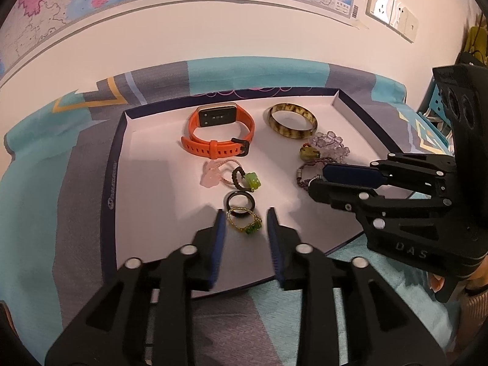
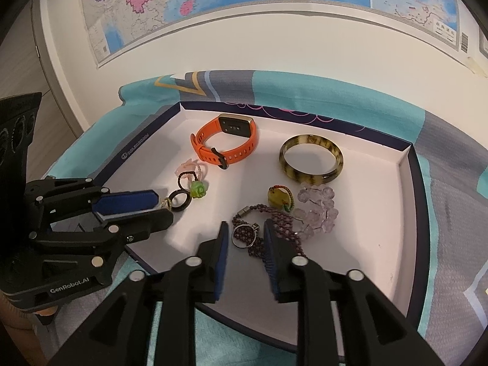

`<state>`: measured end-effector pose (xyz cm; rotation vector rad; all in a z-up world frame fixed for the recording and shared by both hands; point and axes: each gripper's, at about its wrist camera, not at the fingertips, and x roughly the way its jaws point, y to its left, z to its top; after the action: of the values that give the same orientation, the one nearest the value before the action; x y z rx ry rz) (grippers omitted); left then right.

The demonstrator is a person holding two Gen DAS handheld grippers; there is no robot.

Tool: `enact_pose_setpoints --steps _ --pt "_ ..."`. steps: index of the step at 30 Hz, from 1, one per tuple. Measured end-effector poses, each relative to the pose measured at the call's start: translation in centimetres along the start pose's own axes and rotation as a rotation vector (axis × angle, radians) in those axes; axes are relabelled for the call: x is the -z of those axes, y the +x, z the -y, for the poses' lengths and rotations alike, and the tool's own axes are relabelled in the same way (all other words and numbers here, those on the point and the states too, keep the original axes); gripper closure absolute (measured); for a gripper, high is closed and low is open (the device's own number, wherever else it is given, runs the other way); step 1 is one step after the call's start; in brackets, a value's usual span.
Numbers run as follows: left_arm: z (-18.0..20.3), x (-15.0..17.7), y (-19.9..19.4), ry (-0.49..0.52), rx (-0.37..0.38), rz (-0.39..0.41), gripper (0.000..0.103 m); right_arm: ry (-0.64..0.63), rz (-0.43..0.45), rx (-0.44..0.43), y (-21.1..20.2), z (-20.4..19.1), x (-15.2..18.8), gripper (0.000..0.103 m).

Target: Organize jewelry

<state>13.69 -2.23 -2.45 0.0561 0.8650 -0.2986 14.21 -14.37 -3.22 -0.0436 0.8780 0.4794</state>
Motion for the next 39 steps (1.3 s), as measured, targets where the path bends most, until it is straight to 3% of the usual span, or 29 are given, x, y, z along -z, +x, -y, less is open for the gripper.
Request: enact_pose_setpoints --steps 3,8,15,16,18,20,39 --pt "-0.2 0.0 -0.4 -0.008 0.001 0.019 0.061 0.002 0.014 -0.001 -0.5 0.0 0.1 0.069" --pt "-0.3 0.3 -2.1 -0.004 -0.026 0.079 0.026 0.017 0.056 0.015 -1.9 0.1 0.4 0.047" --pt "-0.4 1.6 -4.7 -0.002 -0.086 0.135 0.005 0.038 0.113 0.050 -4.4 0.1 1.8 0.024" --pt "-0.5 1.9 -5.1 -0.006 -0.110 0.141 0.005 0.038 0.120 0.066 -4.7 -0.1 2.1 0.017" --pt "-0.6 2.5 -6.0 -0.018 -0.133 0.154 0.005 0.024 0.130 0.081 -5.2 -0.7 2.6 0.016" --pt "-0.8 3.1 -6.5 -0.035 -0.146 0.155 0.005 0.016 0.137 0.108 -5.8 -1.3 3.4 0.007" --pt "0.0 6.4 -9.1 -0.104 -0.195 0.150 0.005 0.045 0.126 0.143 -7.7 -3.2 7.8 0.007"
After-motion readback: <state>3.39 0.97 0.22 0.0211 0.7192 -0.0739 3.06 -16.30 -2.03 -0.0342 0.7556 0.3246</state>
